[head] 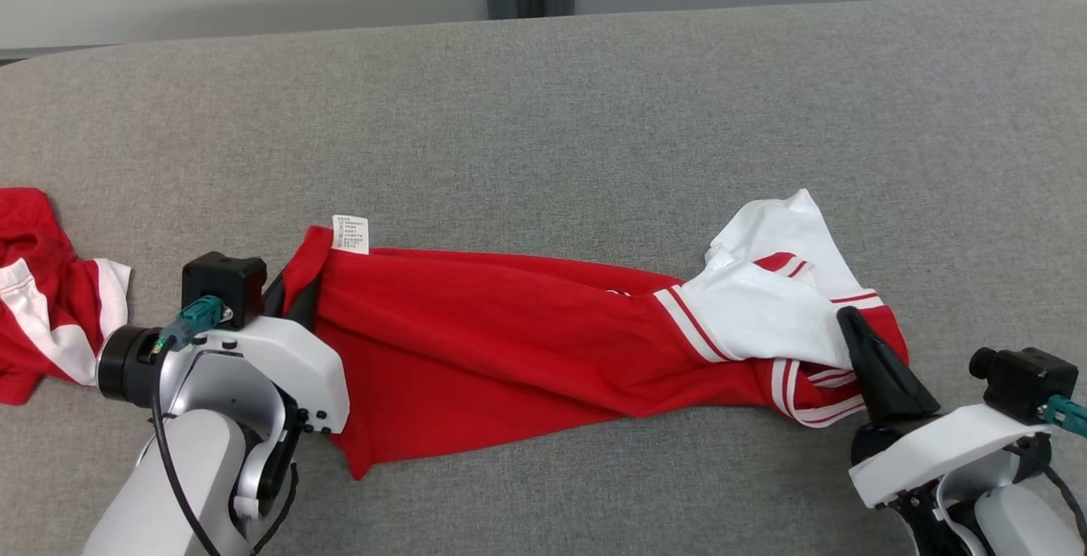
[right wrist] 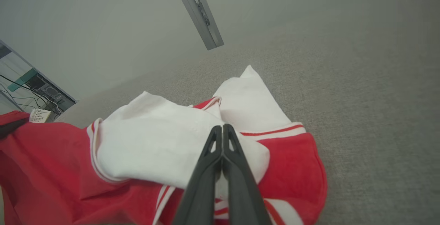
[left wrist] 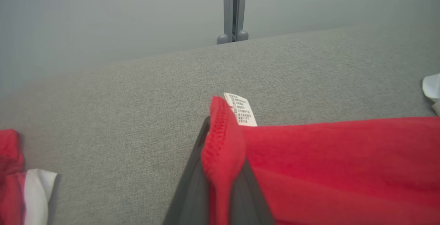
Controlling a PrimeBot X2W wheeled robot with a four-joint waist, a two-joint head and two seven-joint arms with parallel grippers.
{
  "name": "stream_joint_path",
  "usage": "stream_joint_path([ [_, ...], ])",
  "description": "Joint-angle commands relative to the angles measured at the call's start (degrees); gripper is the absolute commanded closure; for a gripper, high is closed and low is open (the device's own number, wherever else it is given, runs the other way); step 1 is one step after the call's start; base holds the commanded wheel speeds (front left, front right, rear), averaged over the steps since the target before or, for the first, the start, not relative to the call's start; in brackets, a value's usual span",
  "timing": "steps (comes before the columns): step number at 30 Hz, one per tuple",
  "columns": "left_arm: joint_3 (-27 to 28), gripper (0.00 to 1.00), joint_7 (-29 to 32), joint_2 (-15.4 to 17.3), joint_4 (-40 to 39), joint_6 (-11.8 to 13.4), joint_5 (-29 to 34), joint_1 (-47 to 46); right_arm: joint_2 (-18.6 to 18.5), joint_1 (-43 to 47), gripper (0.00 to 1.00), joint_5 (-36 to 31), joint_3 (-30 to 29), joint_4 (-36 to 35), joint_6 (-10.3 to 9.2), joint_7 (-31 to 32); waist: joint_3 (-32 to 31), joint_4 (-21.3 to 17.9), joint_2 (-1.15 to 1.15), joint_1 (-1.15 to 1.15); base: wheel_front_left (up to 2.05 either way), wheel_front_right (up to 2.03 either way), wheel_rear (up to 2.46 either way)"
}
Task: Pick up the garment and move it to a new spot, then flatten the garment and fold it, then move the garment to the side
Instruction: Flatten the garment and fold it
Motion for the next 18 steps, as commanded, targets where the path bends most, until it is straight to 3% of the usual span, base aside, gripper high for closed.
stream_joint_path([
  [1, 0.40, 1.00, -0.51, 0.27, -0.15, 0.46, -0.32, 0.81, -0.95, -0.72, 1.00, -0.24, 0.05, -0.52, 0.03, -1.22, -0.21, -0.21, 0.00, 0.00, 0.00, 0.00, 0.00],
  [10, 1.12, 1.00, -1.05, 0.82, -1.04, 1.51, -1.12, 3.06, -2.26, -1.41, 1.00, -8.44, -4.35, -6.81, 0.03, -6.53, -2.51, -1.66, 0.00, 0.00, 0.00, 0.00, 0.00],
  [11, 1.15, 1.00, -1.01, 0.85, -0.97, 1.61, -1.33, 3.54, -1.92, -1.47, 0.66, -9.48, -5.13, -8.20, 0.03, -6.55, -2.92, -1.87, 0.00, 0.00, 0.00, 0.00, 0.00],
  [12, 1.25, 1.00, -1.03, 0.96, -1.00, 1.82, -1.51, 4.08, -1.58, -1.27, 0.20, -10.54, -5.78, -9.39, 0.04, -6.66, -3.29, -2.08, 0.00, 0.00, 0.00, 0.00, 0.00],
  [13, 1.31, 1.00, -1.05, 1.03, -0.94, 2.00, -1.75, 4.64, -1.49, -0.95, 0.00, -12.09, -6.49, -10.53, 0.03, -6.70, -3.68, -2.32, 0.00, 0.00, 0.00, 0.00, 0.00],
  [18, 1.51, 1.00, -0.92, 1.42, -1.20, 2.58, -2.43, 7.12, 0.36, 1.92, 0.00, -16.20, -8.73, -15.94, 0.03, -4.08, -5.41, -3.30, 0.00, 0.00, 0.00, 0.00, 0.00],
])
